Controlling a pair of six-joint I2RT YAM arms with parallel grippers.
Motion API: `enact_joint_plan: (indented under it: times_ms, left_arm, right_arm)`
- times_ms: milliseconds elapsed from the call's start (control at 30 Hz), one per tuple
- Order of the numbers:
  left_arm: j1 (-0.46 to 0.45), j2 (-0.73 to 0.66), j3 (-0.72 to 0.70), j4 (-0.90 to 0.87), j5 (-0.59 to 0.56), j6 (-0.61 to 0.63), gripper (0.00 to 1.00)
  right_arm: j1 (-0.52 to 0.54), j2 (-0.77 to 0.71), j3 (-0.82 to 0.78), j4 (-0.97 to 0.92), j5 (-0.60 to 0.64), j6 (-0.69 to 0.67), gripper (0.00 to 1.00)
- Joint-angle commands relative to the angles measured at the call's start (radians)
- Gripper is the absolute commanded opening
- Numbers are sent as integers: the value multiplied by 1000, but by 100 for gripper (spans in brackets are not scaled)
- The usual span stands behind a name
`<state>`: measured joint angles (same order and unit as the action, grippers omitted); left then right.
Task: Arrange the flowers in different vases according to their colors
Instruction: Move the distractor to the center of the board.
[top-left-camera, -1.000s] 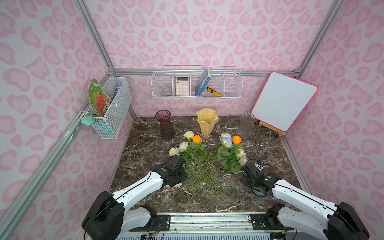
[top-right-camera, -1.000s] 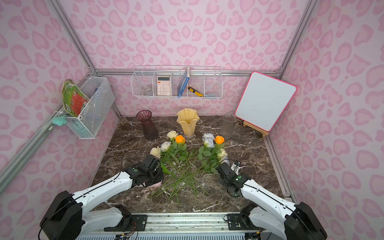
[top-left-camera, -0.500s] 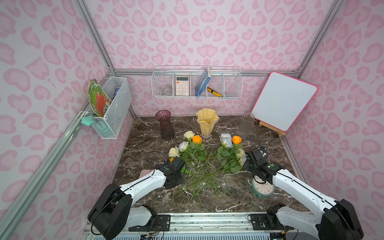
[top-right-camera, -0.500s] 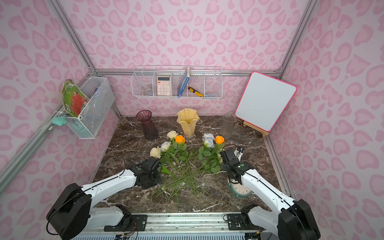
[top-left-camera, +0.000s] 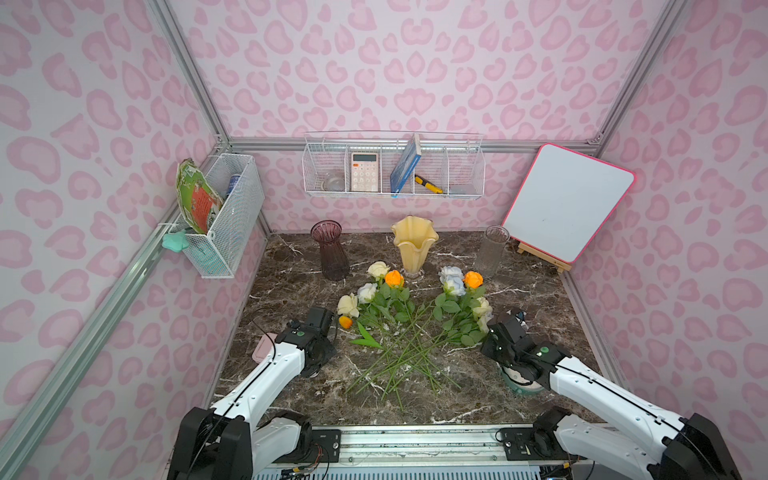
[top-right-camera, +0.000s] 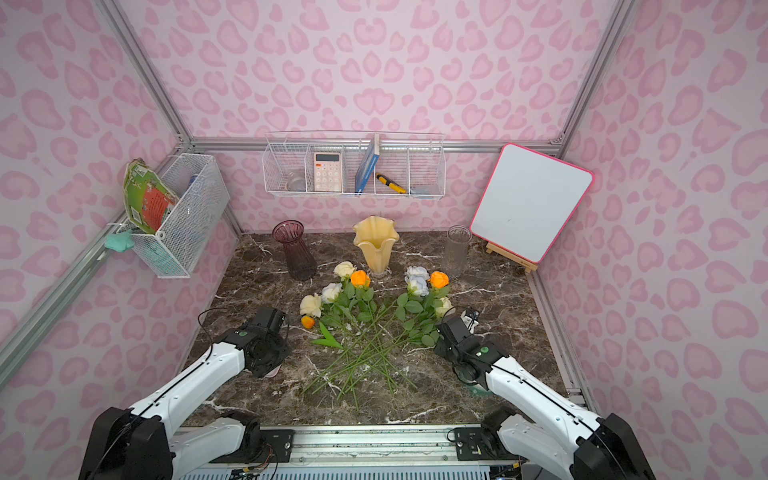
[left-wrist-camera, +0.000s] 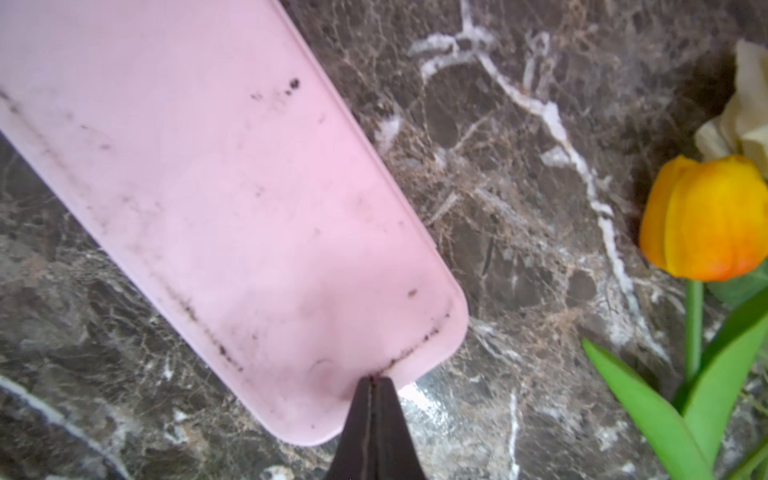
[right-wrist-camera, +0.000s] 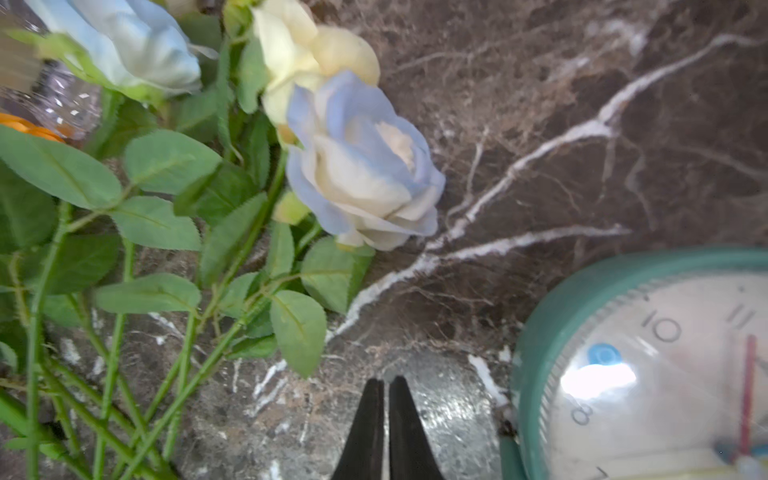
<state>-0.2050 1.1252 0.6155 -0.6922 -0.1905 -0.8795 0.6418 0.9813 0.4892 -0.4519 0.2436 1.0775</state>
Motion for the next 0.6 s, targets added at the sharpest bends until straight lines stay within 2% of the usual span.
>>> enact_joint_plan:
  times_ms: [0, 100, 167, 200, 267, 333, 433, 567]
  left_arm:
    - [-4, -64, 20, 31, 46, 52, 5]
    - [-22, -173, 61, 40, 93, 100, 36]
    - [-24, -235, 94, 40, 183, 161, 51]
    - [-27, -256, 106, 41, 250, 188, 56]
    - [-47, -269, 110, 56, 363, 210, 59]
    - [-109, -254, 105, 57, 403, 213, 58]
    - [-264, -218, 66, 145, 385, 213, 59]
    - [-395, -93, 113, 176, 317, 262, 63]
  right_arm:
    - [1, -19, -14, 48, 10, 14, 11]
    - [-3, -16, 15, 126, -7, -44, 15]
    - [0, 11, 49, 136, -51, -74, 22]
    - [0, 27, 61, 137, -94, -82, 27]
    - [15, 51, 66, 177, -186, -86, 37]
    - [67, 73, 71, 210, -207, -52, 42]
    - [113, 115, 81, 233, -198, -34, 45]
    - [130, 170, 100, 258, -211, -79, 52]
